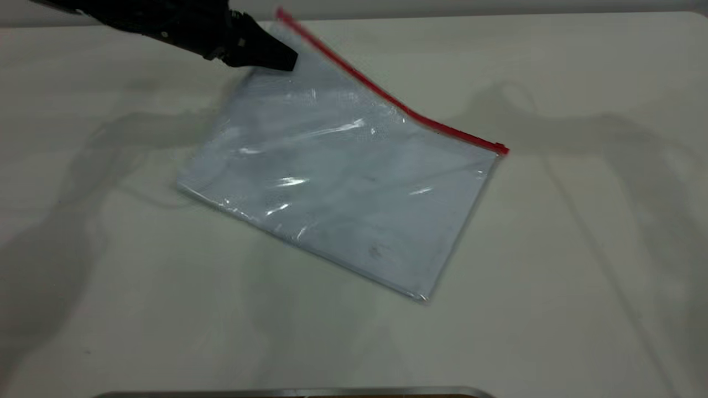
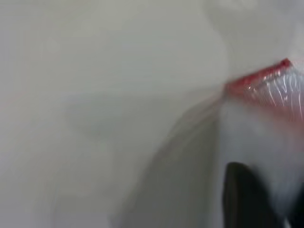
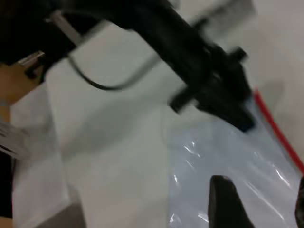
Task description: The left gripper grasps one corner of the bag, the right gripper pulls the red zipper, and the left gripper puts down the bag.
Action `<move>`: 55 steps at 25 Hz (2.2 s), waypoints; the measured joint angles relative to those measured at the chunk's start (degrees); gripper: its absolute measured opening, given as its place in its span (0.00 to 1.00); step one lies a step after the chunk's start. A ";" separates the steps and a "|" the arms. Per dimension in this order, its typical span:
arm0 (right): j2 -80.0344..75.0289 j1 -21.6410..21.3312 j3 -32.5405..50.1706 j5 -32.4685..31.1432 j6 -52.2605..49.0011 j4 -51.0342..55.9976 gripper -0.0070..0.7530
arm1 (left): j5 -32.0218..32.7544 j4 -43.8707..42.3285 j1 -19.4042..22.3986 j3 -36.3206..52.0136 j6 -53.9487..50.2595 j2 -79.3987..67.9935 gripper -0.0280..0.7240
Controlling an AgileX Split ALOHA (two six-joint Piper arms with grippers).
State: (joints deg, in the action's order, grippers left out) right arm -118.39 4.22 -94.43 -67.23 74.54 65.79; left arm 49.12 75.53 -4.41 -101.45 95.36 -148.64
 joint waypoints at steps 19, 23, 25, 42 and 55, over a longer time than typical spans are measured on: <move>51.24 0.00 4.88 -3.52 -49.98 -40.70 0.53 | 17.78 -27.12 9.89 0.00 -43.83 42.80 0.79; 63.51 0.00 17.49 -3.52 -56.29 -47.55 0.53 | 17.78 -38.60 9.89 0.00 -53.53 53.73 0.79; 69.07 0.00 26.00 -3.52 -59.43 -51.06 0.53 | 17.78 -44.34 9.89 0.00 -59.84 58.58 0.79; 96.40 0.00 66.85 3.31 -73.71 -66.40 0.49 | 17.78 -60.94 9.89 33.40 -79.98 89.13 0.79; 96.46 3.80 66.85 3.43 -74.90 -67.02 0.42 | 17.00 -69.06 9.89 71.68 -82.99 120.57 0.79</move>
State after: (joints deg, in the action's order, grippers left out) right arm -21.93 8.02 -27.58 -63.80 -0.36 -1.23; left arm 66.12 6.47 5.48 -29.77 12.37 -28.07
